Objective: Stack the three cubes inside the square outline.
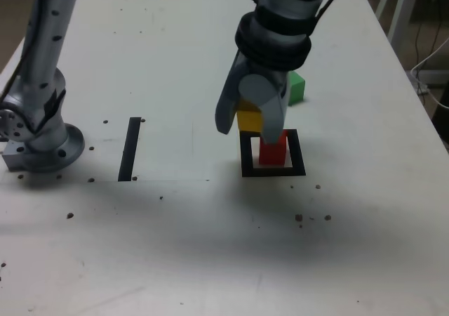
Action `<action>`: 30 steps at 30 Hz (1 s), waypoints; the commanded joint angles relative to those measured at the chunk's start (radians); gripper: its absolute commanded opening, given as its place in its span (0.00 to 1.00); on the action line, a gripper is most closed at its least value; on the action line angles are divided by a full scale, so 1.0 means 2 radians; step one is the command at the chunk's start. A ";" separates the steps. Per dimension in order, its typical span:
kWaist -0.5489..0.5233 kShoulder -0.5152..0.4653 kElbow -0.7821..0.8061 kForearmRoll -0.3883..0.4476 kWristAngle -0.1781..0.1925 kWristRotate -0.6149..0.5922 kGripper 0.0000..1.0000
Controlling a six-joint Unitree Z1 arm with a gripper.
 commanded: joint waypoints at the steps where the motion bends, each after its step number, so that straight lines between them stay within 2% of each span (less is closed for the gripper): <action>1: -0.001 0.011 -0.011 0.007 0.001 0.003 0.29; 18: 0.006 0.055 -0.046 0.012 -0.012 0.012 0.29; 28: 0.015 0.062 -0.054 0.010 -0.018 0.007 0.29; 30: 0.016 0.063 -0.053 0.010 -0.017 0.006 0.32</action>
